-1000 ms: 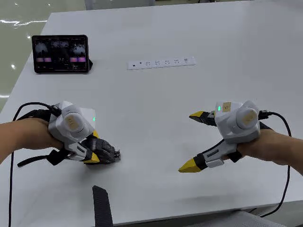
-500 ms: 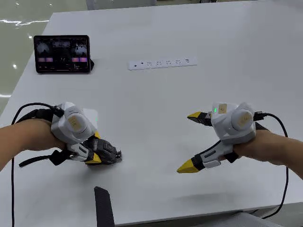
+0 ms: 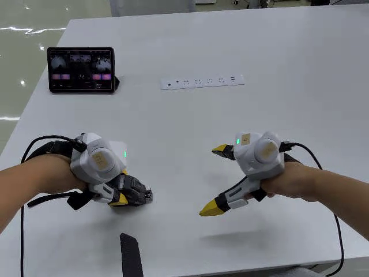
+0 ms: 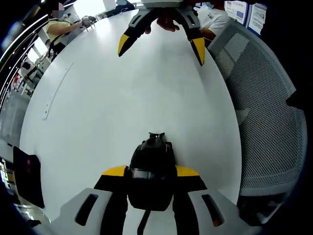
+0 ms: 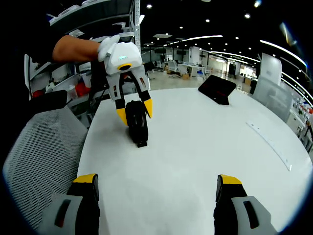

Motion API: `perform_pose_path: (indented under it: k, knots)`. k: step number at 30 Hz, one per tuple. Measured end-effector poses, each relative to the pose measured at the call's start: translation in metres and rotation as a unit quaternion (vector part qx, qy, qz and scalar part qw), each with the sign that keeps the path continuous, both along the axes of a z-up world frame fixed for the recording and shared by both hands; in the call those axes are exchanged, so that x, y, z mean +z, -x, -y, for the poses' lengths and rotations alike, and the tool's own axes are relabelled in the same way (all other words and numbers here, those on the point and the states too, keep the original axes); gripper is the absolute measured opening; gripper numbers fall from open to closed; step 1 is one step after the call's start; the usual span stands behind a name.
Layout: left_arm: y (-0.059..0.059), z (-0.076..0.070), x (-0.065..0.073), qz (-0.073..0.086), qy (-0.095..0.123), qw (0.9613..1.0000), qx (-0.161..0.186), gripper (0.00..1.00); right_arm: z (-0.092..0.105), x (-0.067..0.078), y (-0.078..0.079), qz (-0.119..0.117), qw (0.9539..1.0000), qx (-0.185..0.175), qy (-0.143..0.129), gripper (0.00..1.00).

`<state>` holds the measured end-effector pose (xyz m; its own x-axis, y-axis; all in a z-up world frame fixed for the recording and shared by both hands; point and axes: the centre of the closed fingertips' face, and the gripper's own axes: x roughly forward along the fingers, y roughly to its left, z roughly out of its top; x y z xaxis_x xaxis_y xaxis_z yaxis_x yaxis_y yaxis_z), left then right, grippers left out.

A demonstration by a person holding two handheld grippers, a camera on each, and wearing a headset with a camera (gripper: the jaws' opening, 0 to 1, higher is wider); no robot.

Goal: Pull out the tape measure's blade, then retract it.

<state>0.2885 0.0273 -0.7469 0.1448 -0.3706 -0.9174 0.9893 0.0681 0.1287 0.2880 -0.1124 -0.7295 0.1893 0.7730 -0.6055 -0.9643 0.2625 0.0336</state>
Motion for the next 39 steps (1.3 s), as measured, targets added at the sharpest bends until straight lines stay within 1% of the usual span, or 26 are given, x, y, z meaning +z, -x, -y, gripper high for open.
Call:
perform_pose_path:
  k: [3,8,11,15,18,24,28,32,34,35,37,38,39]
  knots:
    - [0.000,0.000,0.000,-0.004,0.006,1.0000,0.000,0.30,-0.012,-0.002,-0.001,0.001,1.0000,0.009,-0.002,0.99]
    - [0.000,0.000,-0.001,-0.012,0.008,0.9999,-0.002,0.30,-0.027,-0.006,0.001,-0.003,0.9998,0.022,-0.001,0.99]
    - [0.000,0.000,-0.001,-0.013,0.011,0.9999,0.000,0.30,-0.034,-0.012,0.000,-0.004,0.9998,0.021,0.003,0.99]
    - [0.000,0.001,-0.001,-0.015,0.015,0.9998,0.002,0.30,-0.045,-0.021,0.001,-0.014,0.9995,0.025,0.010,0.99]
    - [0.000,0.001,-0.002,-0.014,0.016,0.9998,0.004,0.30,-0.053,-0.023,0.003,-0.017,0.9993,0.033,0.011,0.99]
    - [0.000,0.001,-0.002,-0.014,0.019,0.9997,0.005,0.30,-0.071,-0.022,0.003,-0.013,0.9986,0.050,0.014,0.99]
    - [0.000,0.001,-0.002,-0.015,0.021,0.9997,0.005,0.31,-0.081,-0.020,0.001,-0.015,0.9986,0.051,0.005,0.99]
    - [0.001,0.001,-0.001,-0.015,0.025,0.9996,0.006,0.31,-0.089,-0.023,0.003,-0.016,0.9982,0.058,0.006,0.99]
    - [0.001,0.001,-0.001,-0.014,0.027,0.9995,0.008,0.31,-0.090,-0.024,0.004,-0.013,0.9977,0.066,0.010,0.88]
    - [0.001,0.001,-0.001,-0.013,0.029,0.9995,0.008,0.31,-0.091,-0.025,0.004,-0.011,0.9976,0.067,0.009,0.85]
    - [0.001,0.001,-0.001,-0.013,0.030,0.9994,0.010,0.31,-0.095,-0.026,0.003,-0.013,0.9976,0.067,0.007,0.86]
    - [0.001,0.001,-0.001,-0.013,0.030,0.9994,0.010,0.31,-0.096,-0.026,0.003,-0.013,0.9975,0.069,0.006,0.84]
    - [0.001,0.001,-0.001,-0.013,0.030,0.9994,0.010,0.31,-0.099,-0.026,0.004,-0.008,0.9971,0.076,0.005,0.79]
